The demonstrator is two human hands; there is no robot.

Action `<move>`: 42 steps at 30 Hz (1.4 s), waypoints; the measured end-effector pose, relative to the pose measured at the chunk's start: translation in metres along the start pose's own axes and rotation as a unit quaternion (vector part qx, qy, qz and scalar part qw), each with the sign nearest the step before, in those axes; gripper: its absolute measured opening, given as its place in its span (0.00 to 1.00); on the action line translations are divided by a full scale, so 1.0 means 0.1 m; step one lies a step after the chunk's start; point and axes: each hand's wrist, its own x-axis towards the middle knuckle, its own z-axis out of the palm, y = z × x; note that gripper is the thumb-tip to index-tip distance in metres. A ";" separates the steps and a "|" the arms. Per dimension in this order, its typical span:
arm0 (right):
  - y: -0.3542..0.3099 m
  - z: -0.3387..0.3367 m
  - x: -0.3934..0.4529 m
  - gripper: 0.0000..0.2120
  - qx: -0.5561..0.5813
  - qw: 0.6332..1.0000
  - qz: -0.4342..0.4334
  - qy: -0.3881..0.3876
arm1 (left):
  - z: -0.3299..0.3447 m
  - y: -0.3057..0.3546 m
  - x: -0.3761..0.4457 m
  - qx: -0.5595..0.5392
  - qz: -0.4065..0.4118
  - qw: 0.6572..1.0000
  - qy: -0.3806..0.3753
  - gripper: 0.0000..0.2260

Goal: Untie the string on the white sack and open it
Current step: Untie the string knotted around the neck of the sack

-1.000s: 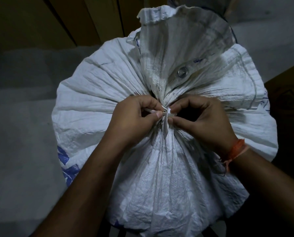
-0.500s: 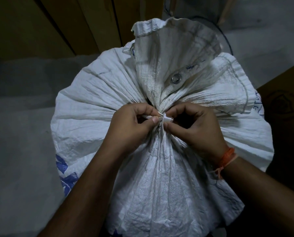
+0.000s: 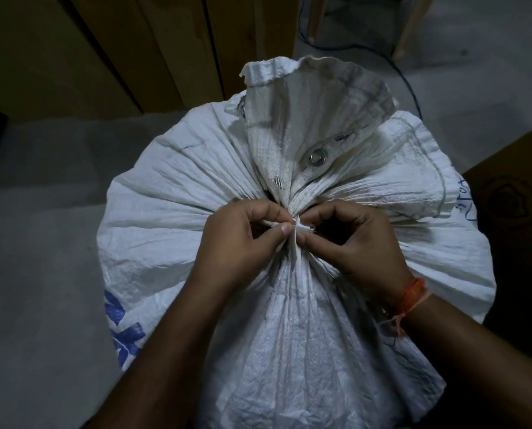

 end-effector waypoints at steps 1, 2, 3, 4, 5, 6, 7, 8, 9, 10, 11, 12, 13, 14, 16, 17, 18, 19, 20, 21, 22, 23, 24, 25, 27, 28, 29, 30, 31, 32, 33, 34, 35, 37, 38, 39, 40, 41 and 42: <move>0.00 0.00 0.00 0.08 0.002 1.000 0.000 0.001 | -0.06 0.00 0.00 0.026 0.013 1.000 -0.002 0.04; -0.01 0.00 0.00 0.08 0.003 1.000 0.000 0.003 | -0.11 0.01 0.00 0.047 0.022 0.999 -0.007 0.05; -0.01 0.00 0.00 0.08 0.005 1.000 0.000 0.005 | -0.16 0.00 0.01 0.057 0.029 0.998 -0.014 0.05; -0.01 0.00 0.00 0.08 0.009 1.000 0.002 0.005 | -0.18 0.00 0.02 0.052 0.033 0.998 -0.019 0.03; -0.01 0.00 0.01 0.08 0.011 1.000 0.003 0.005 | -0.18 0.00 0.02 0.046 0.034 0.998 -0.021 0.03; -0.01 0.01 0.01 0.08 0.013 1.000 0.002 0.005 | -0.17 0.00 0.02 0.041 0.031 0.999 -0.019 0.05; -0.01 0.01 0.01 0.08 0.014 1.000 0.001 0.006 | -0.15 0.01 0.02 0.039 0.029 0.999 -0.018 0.06; -0.01 0.00 0.01 0.08 0.013 1.000 0.000 0.007 | -0.13 0.02 0.02 0.039 0.026 0.999 -0.018 0.08; -0.01 0.00 0.01 0.08 0.010 1.000 0.000 0.006 | -0.12 0.03 0.02 0.040 0.024 0.999 -0.019 0.09; 0.00 0.00 0.01 0.08 0.006 1.000 0.000 0.004 | -0.11 0.04 0.03 0.040 0.021 0.999 -0.018 0.10; 0.00 0.00 0.02 0.08 0.001 1.000 0.002 0.002 | -0.10 0.04 0.03 0.039 0.018 0.999 -0.018 0.11; 0.00 -0.01 0.02 0.08 -0.002 1.000 0.003 0.002 | -0.10 0.05 0.03 0.037 0.015 0.999 -0.018 0.12; -0.01 -0.01 0.02 0.08 -0.005 1.000 0.006 0.003 | -0.09 0.05 0.02 0.033 0.012 0.999 -0.016 0.12; -0.01 -0.02 0.02 0.09 -0.010 1.000 0.008 0.005 | -0.08 0.06 0.01 0.029 0.010 0.999 -0.014 0.12; -0.04 -0.03 0.02 0.09 -0.023 1.000 0.012 0.004 | -0.07 0.06 0.00 0.029 0.014 0.999 -0.009 0.12; -0.05 -0.04 0.02 0.09 -0.024 1.000 0.012 0.001 | -0.07 0.06 0.00 0.031 0.016 0.999 -0.008 0.12; -0.06 -0.04 0.03 0.10 -0.020 1.000 0.014 -0.001 | -0.06 0.05 0.01 0.034 0.017 0.999 -0.009 0.12; -0.06 -0.04 0.03 0.10 -0.017 1.000 0.017 -0.003 | -0.06 0.04 0.01 0.036 0.016 0.999 -0.010 0.12; -0.06 -0.04 0.03 0.10 -0.016 1.000 0.020 -0.004 | -0.06 0.04 0.01 0.035 0.016 0.999 -0.009 0.12; -0.07 -0.04 0.03 0.10 -0.018 1.000 0.022 -0.004 | -0.06 0.03 0.01 0.031 0.015 0.999 -0.008 0.12; -0.07 -0.04 0.03 0.10 -0.019 1.000 0.023 -0.004 | -0.05 0.02 0.01 0.028 0.015 0.999 -0.007 0.12; -0.07 -0.04 0.03 0.10 -0.019 0.999 0.026 -0.005 | -0.04 0.01 0.01 0.027 0.017 0.999 -0.006 0.11; -0.07 -0.04 0.03 0.10 -0.018 0.999 0.028 -0.006 | -0.03 0.01 0.02 0.028 0.019 0.999 -0.003 0.11; -0.07 -0.04 0.04 0.10 -0.017 0.999 0.029 -0.007 | -0.02 0.00 0.02 0.029 0.021 0.999 0.001 0.09; -0.07 -0.04 0.04 0.09 -0.016 0.999 0.027 -0.008 | 0.00 0.00 0.02 0.029 0.019 0.999 0.010 0.06; -0.07 -0.04 0.04 0.09 -0.017 1.000 0.025 -0.009 | 0.01 0.00 0.02 0.029 0.018 0.999 0.014 0.04; -0.06 -0.03 0.04 0.09 -0.020 1.000 0.022 -0.010 | 0.02 -0.01 0.02 0.029 0.015 0.999 0.017 0.03; -0.06 -0.03 0.04 0.09 -0.024 0.999 0.019 -0.010 | 0.03 -0.01 0.02 0.029 0.012 0.999 0.020 0.02; -0.05 -0.03 0.04 0.09 -0.027 0.999 0.016 -0.009 | 0.04 -0.01 0.02 0.028 0.012 0.999 0.023 0.02; -0.05 -0.03 0.04 0.09 -0.028 0.999 0.016 -0.008 | 0.04 -0.02 0.02 0.027 0.012 0.999 0.026 0.02; -0.04 -0.03 0.04 0.09 -0.029 0.999 0.017 -0.008 | 0.04 -0.03 0.02 0.025 0.014 0.999 0.028 0.03; -0.04 -0.03 0.04 0.09 -0.032 0.999 0.016 -0.007 | 0.04 -0.03 0.02 0.020 0.016 0.999 0.029 0.03; -0.04 -0.04 0.04 0.09 -0.036 0.999 0.013 -0.006 | 0.04 -0.04 0.02 0.017 0.019 0.999 0.028 0.03; -0.05 -0.04 0.04 0.09 -0.039 0.999 0.011 -0.005 | 0.04 -0.05 0.02 0.017 0.023 0.999 0.028 0.04; -0.05 -0.04 0.05 0.09 -0.035 0.999 0.012 -0.007 | 0.05 -0.05 0.03 0.018 0.023 0.999 0.029 0.04; -0.05 -0.03 0.05 0.09 -0.031 0.999 0.012 -0.009 | 0.05 -0.05 0.03 0.018 0.023 0.999 0.029 0.05; -0.06 -0.03 0.05 0.09 -0.030 0.999 0.012 -0.010 | 0.06 -0.04 0.03 0.017 0.023 0.999 0.028 0.05; -0.06 -0.02 0.05 0.09 -0.030 0.999 0.012 -0.011 | 0.07 -0.04 0.03 0.017 0.022 0.999 0.027 0.06; -0.06 -0.02 0.05 0.09 -0.031 0.999 0.011 -0.012 | 0.08 -0.04 0.03 0.016 0.021 0.999 0.027 0.05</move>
